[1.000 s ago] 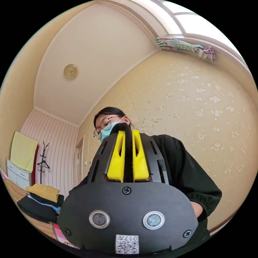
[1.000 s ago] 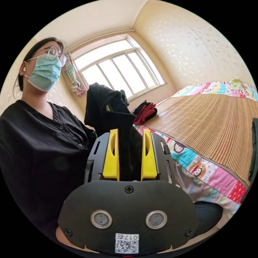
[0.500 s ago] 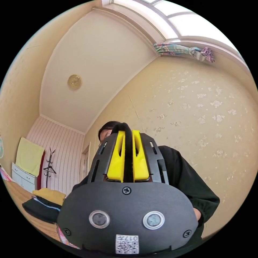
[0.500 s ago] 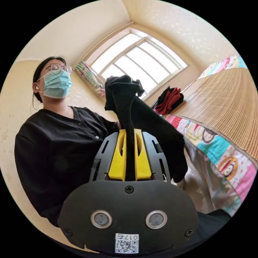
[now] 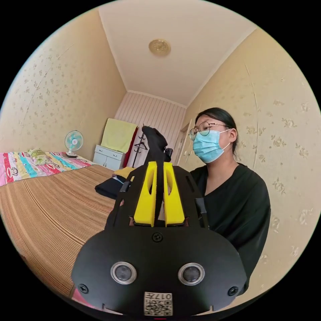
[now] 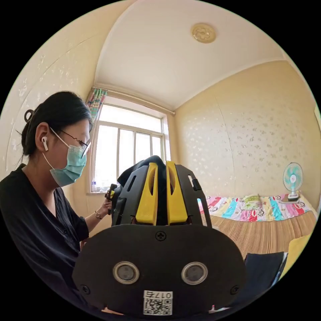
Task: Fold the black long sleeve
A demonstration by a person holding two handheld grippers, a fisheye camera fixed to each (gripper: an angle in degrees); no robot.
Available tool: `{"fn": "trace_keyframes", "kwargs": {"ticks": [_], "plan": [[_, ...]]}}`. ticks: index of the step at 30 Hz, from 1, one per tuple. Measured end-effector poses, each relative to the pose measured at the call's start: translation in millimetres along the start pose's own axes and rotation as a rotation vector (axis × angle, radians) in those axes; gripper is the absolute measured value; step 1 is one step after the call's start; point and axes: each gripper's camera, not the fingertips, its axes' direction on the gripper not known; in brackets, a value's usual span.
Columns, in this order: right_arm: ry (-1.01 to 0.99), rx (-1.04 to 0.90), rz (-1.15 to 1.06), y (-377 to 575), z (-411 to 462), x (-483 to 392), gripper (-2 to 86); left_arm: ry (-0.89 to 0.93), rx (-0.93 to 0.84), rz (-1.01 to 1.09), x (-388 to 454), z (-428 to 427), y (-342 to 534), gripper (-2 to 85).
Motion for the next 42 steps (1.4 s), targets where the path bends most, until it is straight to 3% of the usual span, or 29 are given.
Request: {"fn": "trace_keyframes", "kwargs": {"ticks": [5, 8, 11, 14, 16, 19, 23, 27, 29, 30, 33, 36, 42], "plan": [[0.088, -0.105, 0.028, -9, 27, -20, 3.4, -0.244, 0.038, 0.031, 18, 34, -38, 2.9], [0.082, -0.227, 0.105, -10, 68, 8, 4.1, -0.405, 0.081, -0.063, -8, 51, -78, 2.7], [0.156, -0.426, 0.148, -14, 163, 82, 5.5, -0.558, 0.022, -0.170, -114, 68, -152, 3.0], [0.243, -0.568, 0.215, 4, 312, 198, 10.6, -0.954, -0.130, -0.284, -286, 99, -228, 5.8], [0.454, -0.675, 0.253, 55, 409, 257, 12.9, -1.186, -0.188, -0.449, -401, 113, -222, 6.8], [0.697, -0.749, 0.288, 138, 449, 258, 13.0, -1.123, -0.185, -0.576, -464, 125, -141, 5.7], [0.467, -0.898, 0.271, 280, 465, 220, 12.8, -0.982, -0.368, -0.580, -497, 178, -4, 6.9], [0.280, -1.149, 0.351, 477, 467, 169, 13.0, -0.836, -0.501, -0.734, -513, 221, 158, 7.8], [0.304, -1.291, 0.319, 548, 465, 143, 12.9, -0.826, -0.516, -0.788, -508, 228, 203, 8.3], [0.353, -1.266, 0.230, 574, 450, 122, 12.5, -0.862, -0.552, -0.818, -503, 232, 229, 8.2], [0.479, -1.141, 0.191, 592, 397, 93, 9.5, -0.940, -0.434, -0.712, -458, 229, 261, 4.8], [0.502, -1.106, 0.248, 602, 345, 91, 6.7, -0.883, -0.292, -0.752, -418, 229, 287, 2.3], [0.481, -1.148, 0.365, 604, 254, 94, 4.1, -0.864, -0.351, -0.778, -350, 260, 302, -0.2]]}}
